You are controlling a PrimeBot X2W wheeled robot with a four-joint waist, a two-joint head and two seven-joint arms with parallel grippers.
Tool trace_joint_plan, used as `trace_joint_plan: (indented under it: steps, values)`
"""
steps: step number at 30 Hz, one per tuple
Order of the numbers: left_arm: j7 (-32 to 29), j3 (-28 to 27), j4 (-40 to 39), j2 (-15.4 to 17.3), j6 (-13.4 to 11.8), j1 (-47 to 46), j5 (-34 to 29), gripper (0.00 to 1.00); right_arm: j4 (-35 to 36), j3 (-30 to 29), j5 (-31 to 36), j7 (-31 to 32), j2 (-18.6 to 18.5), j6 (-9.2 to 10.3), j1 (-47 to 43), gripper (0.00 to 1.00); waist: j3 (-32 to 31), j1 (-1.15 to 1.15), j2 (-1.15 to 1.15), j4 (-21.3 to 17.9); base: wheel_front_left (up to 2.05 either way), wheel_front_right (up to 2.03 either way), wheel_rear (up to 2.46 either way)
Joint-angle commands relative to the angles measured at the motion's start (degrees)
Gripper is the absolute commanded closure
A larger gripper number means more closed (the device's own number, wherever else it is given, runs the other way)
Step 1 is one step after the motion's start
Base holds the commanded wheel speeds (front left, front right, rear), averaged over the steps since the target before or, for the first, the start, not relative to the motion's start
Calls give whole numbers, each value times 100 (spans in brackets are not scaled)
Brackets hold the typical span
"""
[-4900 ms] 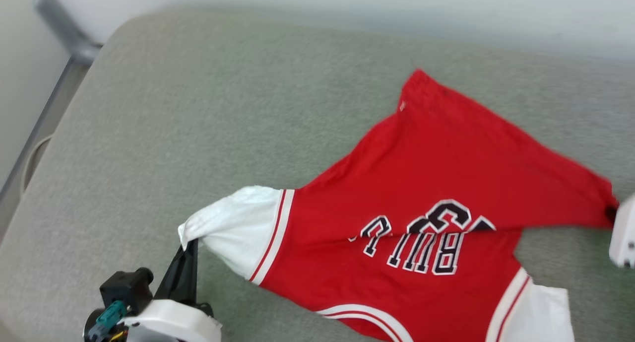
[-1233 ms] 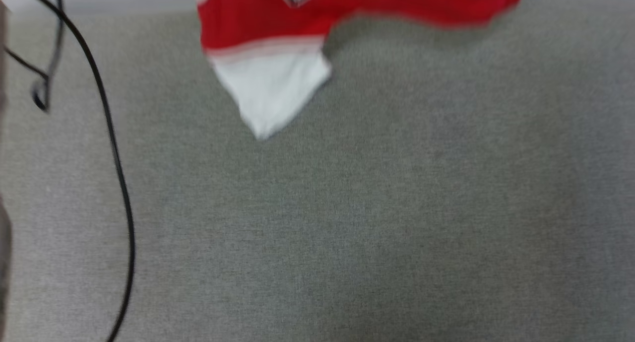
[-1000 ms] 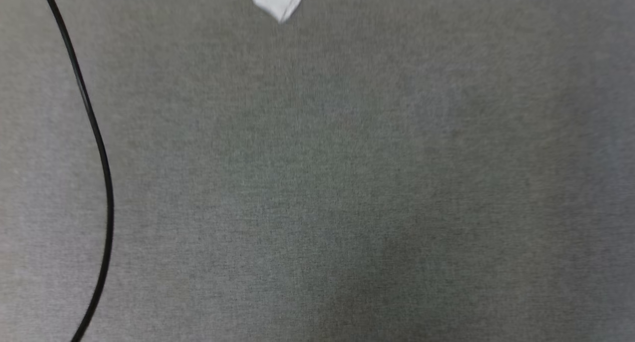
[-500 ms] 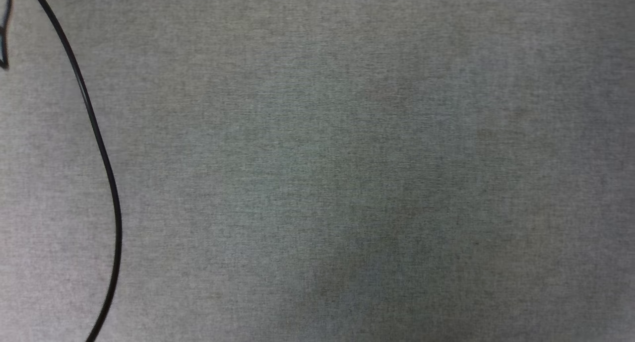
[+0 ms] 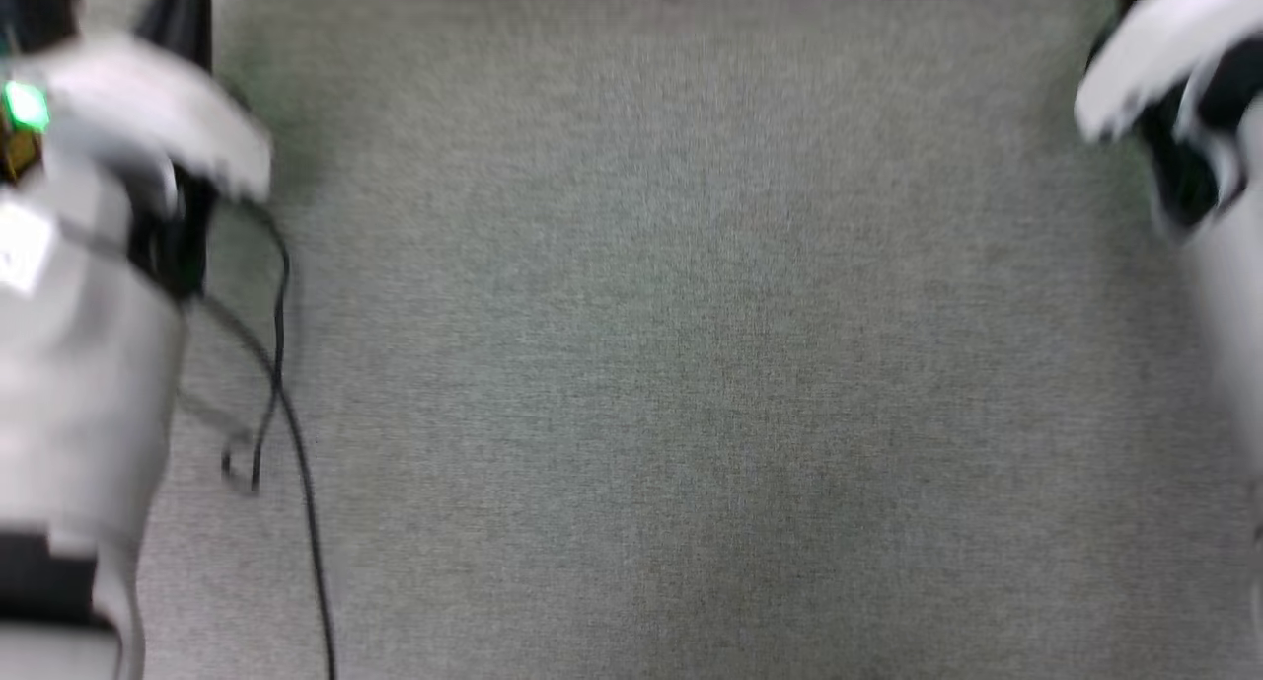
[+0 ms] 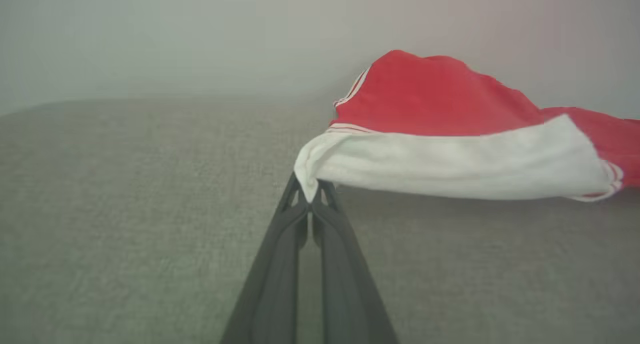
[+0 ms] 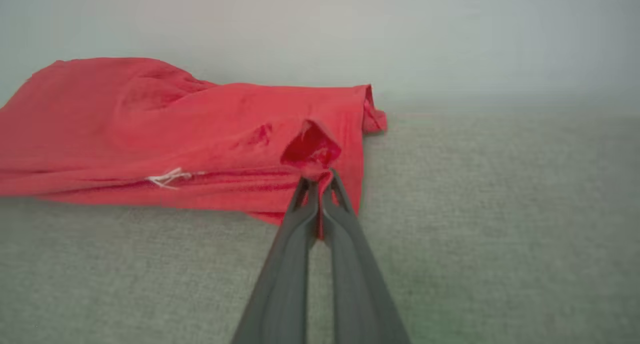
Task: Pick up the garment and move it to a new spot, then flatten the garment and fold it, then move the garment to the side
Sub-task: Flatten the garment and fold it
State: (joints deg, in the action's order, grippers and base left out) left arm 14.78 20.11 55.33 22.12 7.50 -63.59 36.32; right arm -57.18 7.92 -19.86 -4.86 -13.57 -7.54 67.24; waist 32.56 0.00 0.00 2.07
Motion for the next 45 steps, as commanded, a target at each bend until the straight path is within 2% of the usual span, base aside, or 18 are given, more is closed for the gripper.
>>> trace_joint_plan:
  steps: [1,6,10,18,26,32,39,45]
  values:
    - [37,14,-187,133,-6,495,107,100,120,60,-159,-71,-93,10,-400,100,-379,0,0,21,0,0,0]
    - [48,43,-728,311,-9,1731,297,100,476,204,-488,-26,-303,11,-1432,100,-888,0,0,15,0,0,0]
    - [50,-30,-1177,419,-250,2668,265,100,801,204,-660,7,-529,14,-2253,100,-1363,0,0,21,0,0,0]
    - [8,-375,-2243,470,-852,4513,658,100,1547,-161,-803,150,-647,28,-4027,100,-2229,0,0,17,0,0,0]
    - [-299,-665,-3662,577,-1647,6249,1018,100,2746,-819,-571,606,-355,40,-5856,100,-2885,0,0,41,0,0,0]
    - [-567,-842,-4654,639,-2138,7372,1273,100,3889,-1423,-238,1183,101,40,-7167,100,-3183,0,0,106,0,0,0]
    - [-732,-966,-5545,766,-2428,7939,1350,100,5130,-1941,80,1897,618,39,-8088,100,-3262,0,0,197,0,0,0]
    - [-927,-737,-5816,839,-2328,7374,1171,100,5756,-1999,340,2190,763,25,-7871,100,-3096,0,0,186,0,0,0]
